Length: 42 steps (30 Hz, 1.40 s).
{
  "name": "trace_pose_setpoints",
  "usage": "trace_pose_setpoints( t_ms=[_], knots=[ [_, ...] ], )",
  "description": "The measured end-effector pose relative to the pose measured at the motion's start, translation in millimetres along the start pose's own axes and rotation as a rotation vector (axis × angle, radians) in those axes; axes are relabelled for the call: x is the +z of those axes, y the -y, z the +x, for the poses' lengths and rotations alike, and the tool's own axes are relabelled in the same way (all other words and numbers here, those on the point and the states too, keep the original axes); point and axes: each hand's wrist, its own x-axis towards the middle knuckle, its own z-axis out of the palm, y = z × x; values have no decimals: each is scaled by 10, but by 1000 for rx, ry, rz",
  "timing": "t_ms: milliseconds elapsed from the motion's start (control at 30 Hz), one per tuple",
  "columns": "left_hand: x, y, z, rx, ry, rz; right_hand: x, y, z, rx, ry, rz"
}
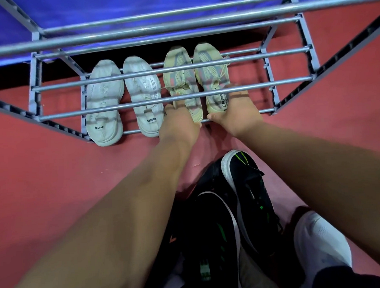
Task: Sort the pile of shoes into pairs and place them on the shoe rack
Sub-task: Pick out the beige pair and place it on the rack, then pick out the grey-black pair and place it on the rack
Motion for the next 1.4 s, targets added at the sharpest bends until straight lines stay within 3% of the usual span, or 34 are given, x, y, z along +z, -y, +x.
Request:
trace_pose_setpoints(
  t_ms=[100, 200, 500, 633, 767, 867, 967, 1200, 1333, 1400],
  knots=[
    [-52, 144, -151, 38, -26, -56, -22, -3, -222, 12, -55, -112],
    [-208, 352, -364, -22, -59, -118, -37, 9, -631, -62, -158, 25],
    [-705, 1057, -1619, -41, 191, -135, -160, 166, -1910, -133, -11, 84],
    [-756, 1172, -2226, -121, 256, -104, -328, 211, -2405, -157, 179, -20],
    [-850, 1235, -2818, -46, 428, 92, -527, 321, -2855, -308, 503, -313],
    [-905, 1331, -3207, -47, 496, 181, -641, 480, -3123, -309, 628, -509],
    [-856, 1372, -3531, -68, 462, 181, -582, 567, -3326, -240, 652, -496],
    [-451, 1564, -3884, 6, 225, 93, -288, 500, -3821, -283, 711, -441],
    [-478, 1504, -3800, -73, 51, 150, -183, 512, -3790, -287, 724, -463],
    [-523, 1511, -3713, -201, 61, 196, -130, 557, -3696, -284, 729, -456]
  ],
)
